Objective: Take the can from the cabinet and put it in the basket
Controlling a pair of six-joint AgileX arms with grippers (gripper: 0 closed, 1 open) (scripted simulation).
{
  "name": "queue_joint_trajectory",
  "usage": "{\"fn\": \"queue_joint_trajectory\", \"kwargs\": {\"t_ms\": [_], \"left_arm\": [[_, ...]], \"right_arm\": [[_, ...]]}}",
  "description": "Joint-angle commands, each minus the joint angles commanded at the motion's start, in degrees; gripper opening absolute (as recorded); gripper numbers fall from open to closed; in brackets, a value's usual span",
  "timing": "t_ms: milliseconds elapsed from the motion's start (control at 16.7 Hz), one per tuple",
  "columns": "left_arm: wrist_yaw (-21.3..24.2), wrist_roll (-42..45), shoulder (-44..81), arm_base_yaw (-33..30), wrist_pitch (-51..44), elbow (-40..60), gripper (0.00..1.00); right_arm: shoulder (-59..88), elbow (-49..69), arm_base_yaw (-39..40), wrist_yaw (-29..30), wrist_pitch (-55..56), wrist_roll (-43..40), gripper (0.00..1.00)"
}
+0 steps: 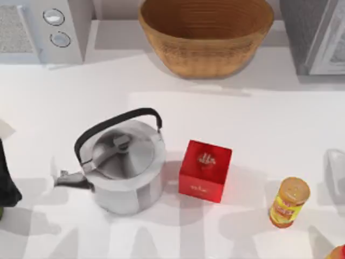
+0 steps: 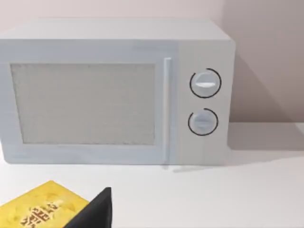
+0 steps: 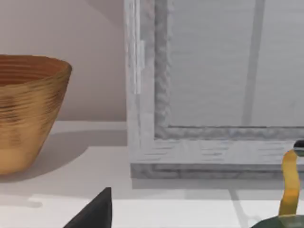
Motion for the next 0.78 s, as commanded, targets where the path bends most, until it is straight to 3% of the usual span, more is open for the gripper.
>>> {"fn": "queue_joint_trajectory", "kwargs": {"t_ms": [360,780], "left_arm": [[0.0,0.0,0.0,0.0,0.0,0.0,1.00],[0.0,0.0,0.0,0.0,0.0,0.0,1.00]], "right_arm": [[5.1,6.1,0.6,0.9,-1.5,0.1,1.00],[28.6,36.0,4.0,4.3,-8.8,0.4,1.00]]}}
